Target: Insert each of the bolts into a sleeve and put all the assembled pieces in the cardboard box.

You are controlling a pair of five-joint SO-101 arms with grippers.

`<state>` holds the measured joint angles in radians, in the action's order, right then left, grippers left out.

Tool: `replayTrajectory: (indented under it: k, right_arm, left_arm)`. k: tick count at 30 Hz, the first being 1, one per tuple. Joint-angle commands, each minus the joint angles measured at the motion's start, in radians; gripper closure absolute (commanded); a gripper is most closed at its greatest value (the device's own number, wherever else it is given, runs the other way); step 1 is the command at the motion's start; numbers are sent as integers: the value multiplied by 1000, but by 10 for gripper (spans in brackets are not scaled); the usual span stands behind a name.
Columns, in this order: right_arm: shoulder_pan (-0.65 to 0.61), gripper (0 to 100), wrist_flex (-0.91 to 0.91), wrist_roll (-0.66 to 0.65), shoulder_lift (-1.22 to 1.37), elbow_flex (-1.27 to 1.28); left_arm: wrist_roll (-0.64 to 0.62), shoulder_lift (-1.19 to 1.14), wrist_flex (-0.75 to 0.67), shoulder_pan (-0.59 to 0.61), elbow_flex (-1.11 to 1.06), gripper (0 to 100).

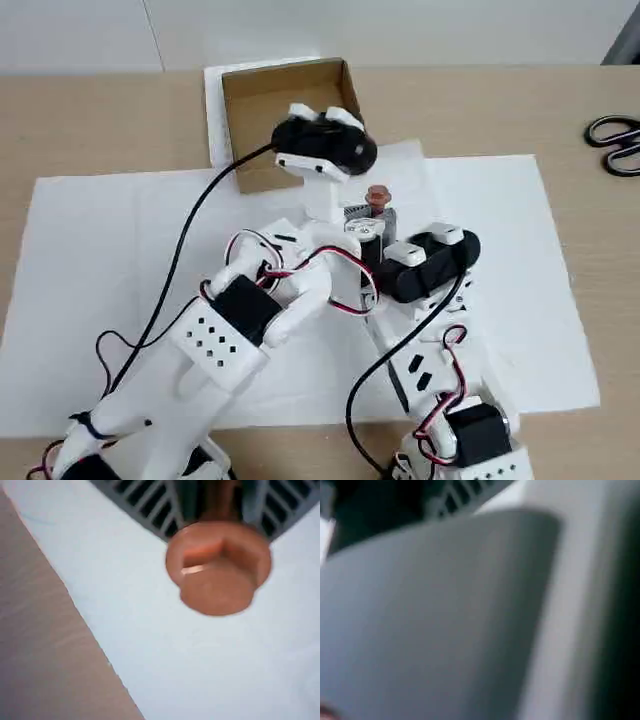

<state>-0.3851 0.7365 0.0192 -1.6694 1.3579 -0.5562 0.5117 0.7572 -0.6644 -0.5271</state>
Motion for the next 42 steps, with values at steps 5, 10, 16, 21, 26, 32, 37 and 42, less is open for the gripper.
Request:
replayTrajectory:
  k: [5,10,16,21,26,32,37,42]
  right_arm:
    - [-5,995,-22,-12,-21,-78]
    - [-5,995,-25,-12,-21,-78]
    - [-5,995,-24,-12,-21,-78]
    - [-5,995,-30,-14,-21,-78]
    - [-5,995,-30,-14,-18,-80]
    - [-5,995,-24,-14,-15,-78]
    - [-4,997,-21,-12,-13,-78]
    - [36,997,-30,-9,8,-89]
  left_arm:
    - [-58,11,-25,-31,12,981]
    - [-132,11,-3,-29,8,864]
    - [-129,9,-48,2,8,865]
    - [-68,2,-72,25,8,835]
    - [-64,3,-84,43,13,826]
    - [-64,9,-164,110,93,814]
    - [-61,6,-245,203,194,814]
    - [-23,-6,-301,408,277,996]
